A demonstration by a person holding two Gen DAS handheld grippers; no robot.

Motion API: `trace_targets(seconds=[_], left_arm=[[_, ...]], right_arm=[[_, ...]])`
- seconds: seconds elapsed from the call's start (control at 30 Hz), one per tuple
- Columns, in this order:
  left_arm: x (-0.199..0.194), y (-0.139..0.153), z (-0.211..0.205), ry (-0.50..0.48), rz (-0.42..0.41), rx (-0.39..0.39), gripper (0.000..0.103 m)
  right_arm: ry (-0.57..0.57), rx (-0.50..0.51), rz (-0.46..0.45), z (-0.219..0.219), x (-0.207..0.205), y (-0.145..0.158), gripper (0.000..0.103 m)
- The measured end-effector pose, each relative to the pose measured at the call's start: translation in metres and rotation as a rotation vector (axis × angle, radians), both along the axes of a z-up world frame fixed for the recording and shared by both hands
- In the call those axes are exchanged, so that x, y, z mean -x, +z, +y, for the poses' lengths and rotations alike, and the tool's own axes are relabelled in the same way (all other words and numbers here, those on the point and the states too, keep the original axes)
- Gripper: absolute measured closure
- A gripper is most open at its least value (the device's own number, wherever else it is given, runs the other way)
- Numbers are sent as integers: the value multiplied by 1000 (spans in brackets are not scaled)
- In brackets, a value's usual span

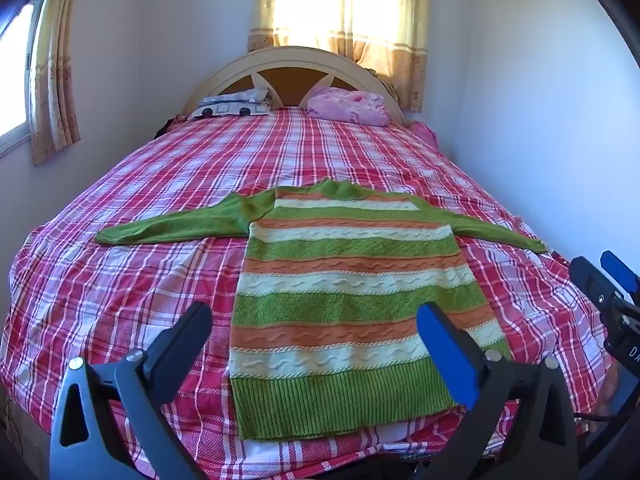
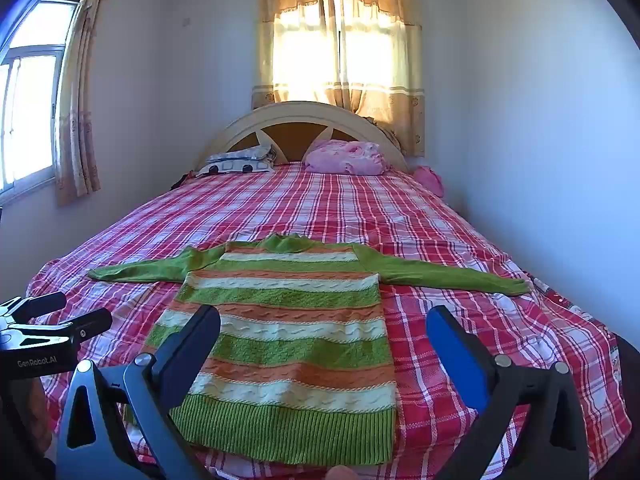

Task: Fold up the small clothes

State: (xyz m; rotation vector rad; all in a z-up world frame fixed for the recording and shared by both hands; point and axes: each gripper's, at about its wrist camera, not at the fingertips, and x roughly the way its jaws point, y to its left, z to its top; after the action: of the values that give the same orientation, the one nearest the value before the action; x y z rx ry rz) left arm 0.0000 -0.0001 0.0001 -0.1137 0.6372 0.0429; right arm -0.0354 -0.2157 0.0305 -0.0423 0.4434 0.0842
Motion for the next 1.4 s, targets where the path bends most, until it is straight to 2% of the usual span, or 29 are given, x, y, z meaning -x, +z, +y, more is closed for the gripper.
trace_targets(seconds=[0.1,1.4], left_arm=[[0,0,-1,0,-12,-29,0],[-3,4,4,7,-30,-22,0]], right_arm=[[0,4,0,0,0,0,1],[10,-28,13,0,-3,-8,1]])
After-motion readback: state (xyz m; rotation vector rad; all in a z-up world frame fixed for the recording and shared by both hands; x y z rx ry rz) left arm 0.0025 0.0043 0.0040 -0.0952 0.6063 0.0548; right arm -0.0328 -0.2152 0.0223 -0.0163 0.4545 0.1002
